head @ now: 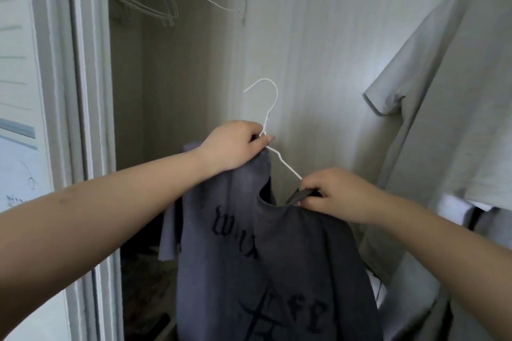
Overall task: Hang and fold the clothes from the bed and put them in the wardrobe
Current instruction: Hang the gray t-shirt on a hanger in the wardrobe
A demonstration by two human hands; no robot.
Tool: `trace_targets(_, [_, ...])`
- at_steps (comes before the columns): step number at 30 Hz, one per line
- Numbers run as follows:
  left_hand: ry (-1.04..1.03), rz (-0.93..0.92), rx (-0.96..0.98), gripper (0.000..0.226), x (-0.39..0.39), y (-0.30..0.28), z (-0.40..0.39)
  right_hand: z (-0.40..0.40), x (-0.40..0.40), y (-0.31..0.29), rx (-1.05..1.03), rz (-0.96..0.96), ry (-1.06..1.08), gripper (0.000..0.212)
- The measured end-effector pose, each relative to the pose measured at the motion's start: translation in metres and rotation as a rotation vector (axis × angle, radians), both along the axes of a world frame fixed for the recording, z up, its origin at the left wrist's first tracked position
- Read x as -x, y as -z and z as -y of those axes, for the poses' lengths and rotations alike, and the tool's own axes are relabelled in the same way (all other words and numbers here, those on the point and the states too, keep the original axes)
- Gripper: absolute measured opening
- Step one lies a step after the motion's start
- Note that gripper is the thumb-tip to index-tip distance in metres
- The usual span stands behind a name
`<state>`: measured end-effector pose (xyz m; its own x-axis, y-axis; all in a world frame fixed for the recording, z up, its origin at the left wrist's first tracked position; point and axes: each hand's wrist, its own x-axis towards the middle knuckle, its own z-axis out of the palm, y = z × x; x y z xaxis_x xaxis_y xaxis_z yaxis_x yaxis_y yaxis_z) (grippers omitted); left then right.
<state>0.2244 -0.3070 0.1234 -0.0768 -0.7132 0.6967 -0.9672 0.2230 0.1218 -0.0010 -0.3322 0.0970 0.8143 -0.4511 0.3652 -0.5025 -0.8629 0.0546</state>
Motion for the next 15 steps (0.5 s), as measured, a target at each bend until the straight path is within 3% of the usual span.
trace_targets(3, [0.091,-0.059,0.049,0.035,-0.006,-0.001,-0.004,0.003,0.009,-0.005,0.020,0.112,0.009,0.033])
trace_targets(7, [0.085,-0.029,0.070,0.039,-0.022,0.002,-0.002,0.007,0.022,-0.011,0.047,0.174,0.000,0.051])
trace_targets(10, [-0.040,-0.034,0.025,0.026,-0.054,0.004,0.002,0.018,0.043,-0.012,0.054,0.191,-0.003,0.067])
trace_targets(15, [-0.170,-0.078,0.027,0.045,-0.075,0.008,0.006,0.026,0.056,-0.012,0.044,0.217,0.026,0.061])
